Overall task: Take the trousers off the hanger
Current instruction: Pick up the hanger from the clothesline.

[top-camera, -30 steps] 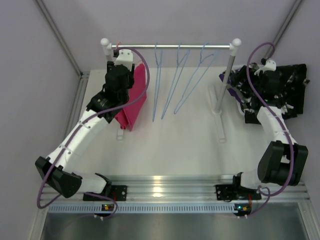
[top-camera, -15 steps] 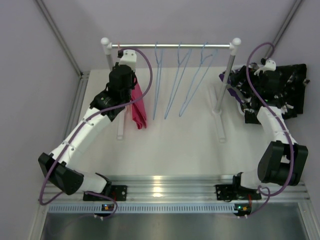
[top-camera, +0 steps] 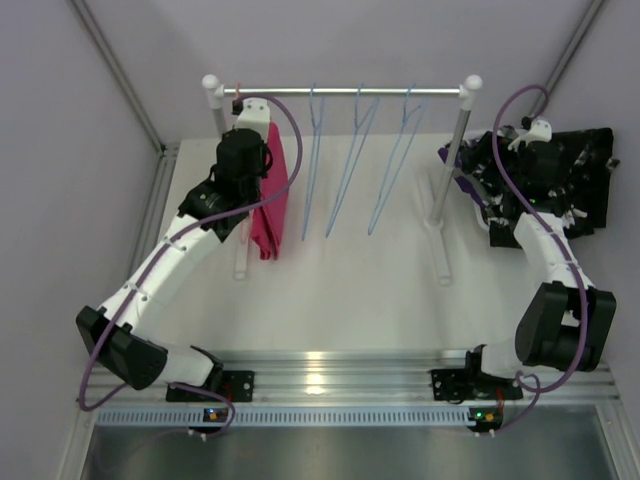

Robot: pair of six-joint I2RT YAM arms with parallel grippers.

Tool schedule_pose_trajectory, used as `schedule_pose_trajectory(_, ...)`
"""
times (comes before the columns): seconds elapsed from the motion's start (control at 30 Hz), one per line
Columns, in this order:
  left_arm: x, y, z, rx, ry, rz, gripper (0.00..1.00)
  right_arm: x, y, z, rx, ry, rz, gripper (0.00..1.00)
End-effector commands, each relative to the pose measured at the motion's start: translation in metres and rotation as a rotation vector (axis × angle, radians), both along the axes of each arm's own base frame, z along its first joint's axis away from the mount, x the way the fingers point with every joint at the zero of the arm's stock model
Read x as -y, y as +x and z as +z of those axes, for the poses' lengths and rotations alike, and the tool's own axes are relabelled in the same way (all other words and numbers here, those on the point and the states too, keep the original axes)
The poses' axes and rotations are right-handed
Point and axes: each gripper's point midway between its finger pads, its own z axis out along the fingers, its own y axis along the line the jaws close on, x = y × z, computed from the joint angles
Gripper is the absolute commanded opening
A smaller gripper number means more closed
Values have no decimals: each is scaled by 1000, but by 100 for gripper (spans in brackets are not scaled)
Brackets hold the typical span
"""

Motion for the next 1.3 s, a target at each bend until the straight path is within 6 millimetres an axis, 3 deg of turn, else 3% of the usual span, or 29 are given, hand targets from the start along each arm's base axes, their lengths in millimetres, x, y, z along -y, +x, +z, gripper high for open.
schedule_pose_trajectory(0.0, 3, -1, 25, 47, -43, -10, 0, -10, 4, 9, 40, -10, 34, 99)
schedule_pose_trajectory(0.3, 8, 0, 38, 63, -70, -32, 0, -10, 3, 11, 42, -10, 37, 99)
schedule_pose_trajectory(0.53, 9, -1, 68, 121, -97, -42, 0, -12, 4, 11, 44, -8, 43, 99)
schedule_pose_trajectory(0.93, 10, 4, 103, 182, -113, -43, 0, -12, 6, 9, 38, -8, 42, 99)
schedule_pose_trajectory(1.27, 8, -4, 136, 237, -143, -58, 0, -10, 7, 8, 33, -10, 39, 99)
